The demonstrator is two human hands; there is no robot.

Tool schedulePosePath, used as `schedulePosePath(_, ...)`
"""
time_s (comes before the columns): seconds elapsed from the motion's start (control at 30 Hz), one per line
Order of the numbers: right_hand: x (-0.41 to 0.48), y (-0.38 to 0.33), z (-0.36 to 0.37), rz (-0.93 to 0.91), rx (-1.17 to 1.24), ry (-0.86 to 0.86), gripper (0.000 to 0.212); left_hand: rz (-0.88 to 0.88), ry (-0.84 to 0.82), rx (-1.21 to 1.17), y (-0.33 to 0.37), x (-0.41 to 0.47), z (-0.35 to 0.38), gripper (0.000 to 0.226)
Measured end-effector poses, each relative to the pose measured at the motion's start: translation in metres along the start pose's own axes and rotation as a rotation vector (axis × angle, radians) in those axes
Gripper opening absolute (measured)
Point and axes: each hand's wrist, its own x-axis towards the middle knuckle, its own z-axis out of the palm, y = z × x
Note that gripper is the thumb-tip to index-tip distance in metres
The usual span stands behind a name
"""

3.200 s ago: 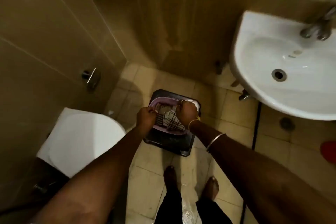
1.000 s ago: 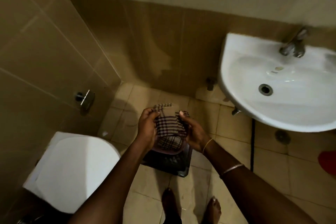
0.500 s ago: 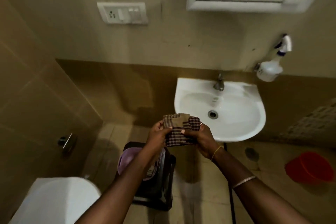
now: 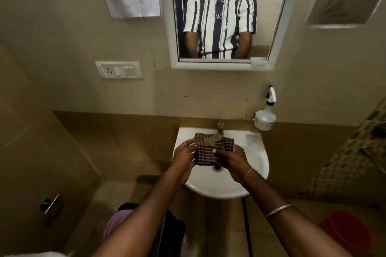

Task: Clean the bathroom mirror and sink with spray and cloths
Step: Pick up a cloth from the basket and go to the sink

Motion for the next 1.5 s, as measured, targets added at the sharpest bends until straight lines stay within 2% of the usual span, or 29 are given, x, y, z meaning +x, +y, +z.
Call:
schedulePosePath(0.07,0.005,-0.016,-0.006,-0.037,-0.028,0.018,0.030,-0.002,-0.020,0.040,0.005,0.007,0.016,0.031)
schedulePosePath(0.2,0.026,-0.041,-0.010,-0.139,-0.171,0.142,0.022,-0.020,-0.057,0.162,0.013,0.029,0.048,0.053)
schedulePosePath(0.3,0.038,-0.047,0.000,-0.210,-0.577,0.273,0.011,0.006,-0.056,0.223,0.017,0.030,0.060,0.043)
schedulePosePath(0.4,0.045,-0.057,0.015,-0.292,-0.897,0.337,0.005,-0.067,-0.111,-0.013,0.022,0.047,0.073,0.053)
schedulePosePath(0.5,0.054,-0.064,0.030,-0.362,-1.091,0.304,0.024,-0.090,-0.188,-0.213,0.033,0.065,0.078,0.063)
schedulePosePath(0.6,0.059,-0.060,0.050,-0.446,-1.186,0.281,0.033,-0.134,-0.237,-0.312,0.038,0.085,0.073,0.070)
schedulePosePath(0.7,0.068,-0.048,0.063,-0.524,-1.149,0.238,0.039,-0.168,-0.281,-0.409,0.040,0.107,0.064,0.076)
schedulePosePath(0.83,0.090,-0.019,0.064,-0.358,-1.175,0.090,0.057,-0.192,-0.347,-0.392,0.049,0.134,0.052,0.066)
schedulePosePath(0.9,0.098,-0.007,0.056,-0.417,-1.224,-0.004,0.062,-0.196,-0.343,-0.384,0.052,0.142,0.053,0.059)
schedulePosePath(1.0,0.107,-0.003,0.041,-0.531,-1.176,-0.088,0.055,-0.224,-0.331,-0.409,0.049,0.155,0.051,0.055)
schedulePosePath(1.07,0.112,-0.010,0.033,-0.569,-0.915,0.014,0.044,-0.242,-0.324,-0.434,0.049,0.162,0.049,0.051)
schedulePosePath(1.13,0.118,-0.019,0.018,-0.597,-0.660,0.282,0.034,-0.244,-0.326,-0.444,0.052,0.165,0.049,0.048)
schedulePosePath(1.27,0.139,-0.040,-0.027,-0.547,-0.365,0.796,0.009,-0.244,-0.332,-0.435,0.056,0.167,0.052,0.041)
schedulePosePath(1.3,0.146,-0.046,-0.041,-0.505,-0.308,0.880,0.011,-0.244,-0.335,-0.433,0.057,0.168,0.054,0.040)
schedulePosePath(1.37,0.164,-0.055,-0.072,-0.428,-0.243,0.964,0.031,-0.243,-0.341,-0.429,0.059,0.171,0.057,0.040)
schedulePosePath(1.5,0.199,-0.066,-0.120,-0.372,-0.306,0.900,0.076,-0.258,-0.324,-0.439,0.058,0.179,0.065,0.043)
